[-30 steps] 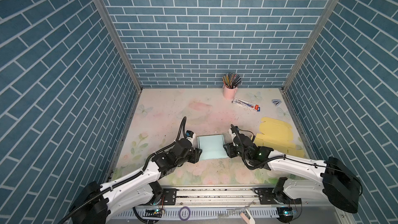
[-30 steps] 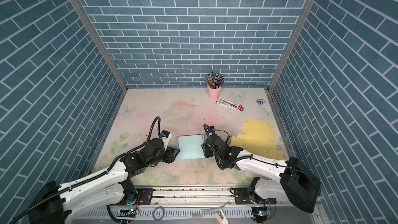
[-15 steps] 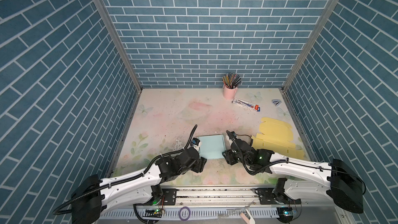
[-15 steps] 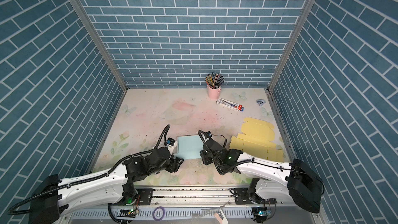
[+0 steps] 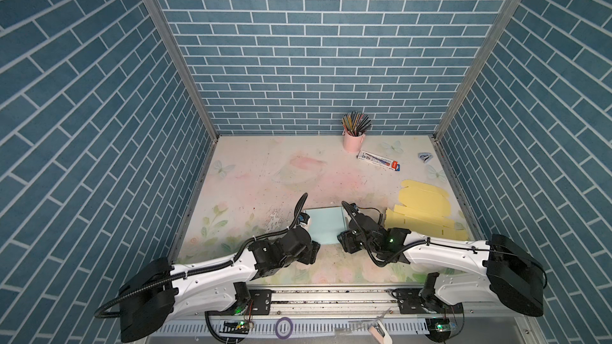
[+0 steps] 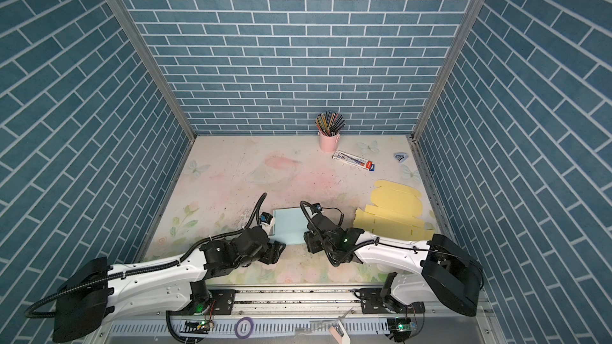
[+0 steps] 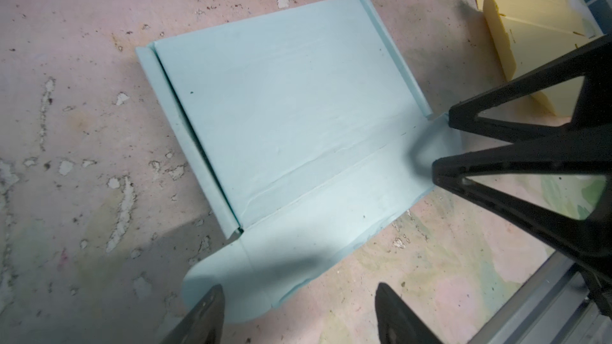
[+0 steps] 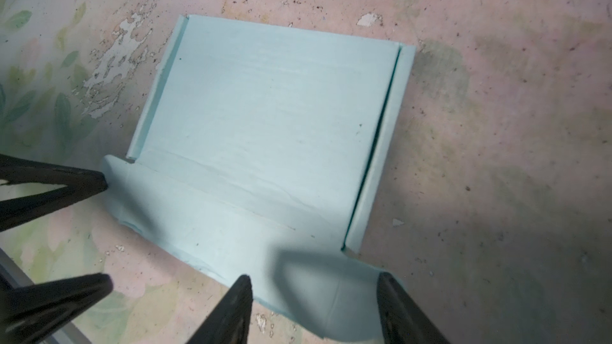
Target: Fold the paper box
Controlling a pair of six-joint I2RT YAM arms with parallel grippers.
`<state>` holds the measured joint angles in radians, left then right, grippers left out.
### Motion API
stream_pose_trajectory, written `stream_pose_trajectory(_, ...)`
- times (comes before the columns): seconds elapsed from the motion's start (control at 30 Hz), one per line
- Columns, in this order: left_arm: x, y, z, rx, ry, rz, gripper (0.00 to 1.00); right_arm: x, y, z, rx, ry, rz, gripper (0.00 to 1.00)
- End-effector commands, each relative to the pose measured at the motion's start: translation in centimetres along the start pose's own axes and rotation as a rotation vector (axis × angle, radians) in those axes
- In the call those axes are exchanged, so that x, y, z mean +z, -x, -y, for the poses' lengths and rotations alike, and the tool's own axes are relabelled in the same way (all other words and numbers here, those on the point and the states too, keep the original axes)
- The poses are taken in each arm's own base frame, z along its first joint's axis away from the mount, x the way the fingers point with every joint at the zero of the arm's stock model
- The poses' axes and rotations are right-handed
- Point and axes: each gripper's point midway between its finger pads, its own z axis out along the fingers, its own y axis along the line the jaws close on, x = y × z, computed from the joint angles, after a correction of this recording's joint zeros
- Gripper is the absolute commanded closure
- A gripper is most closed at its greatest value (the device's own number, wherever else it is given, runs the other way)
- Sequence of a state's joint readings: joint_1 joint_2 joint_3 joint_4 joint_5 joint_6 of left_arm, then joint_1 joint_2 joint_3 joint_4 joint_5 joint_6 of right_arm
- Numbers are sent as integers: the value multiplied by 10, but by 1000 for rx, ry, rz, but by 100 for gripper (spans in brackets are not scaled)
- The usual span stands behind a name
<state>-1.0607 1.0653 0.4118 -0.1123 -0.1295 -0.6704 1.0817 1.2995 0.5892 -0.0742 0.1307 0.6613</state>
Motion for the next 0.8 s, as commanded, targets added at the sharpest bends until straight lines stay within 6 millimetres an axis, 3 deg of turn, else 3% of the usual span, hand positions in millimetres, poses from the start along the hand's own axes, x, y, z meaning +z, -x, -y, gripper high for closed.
stream_pose_trajectory(0.0, 3, -1, 1, -27, -8, 13, 27, 4, -6, -1, 63, 19, -8, 39)
stream_pose_trajectory(0.77, 9, -6, 10, -68, -84, 25, 27, 15, -10, -17, 124, 122, -5, 40)
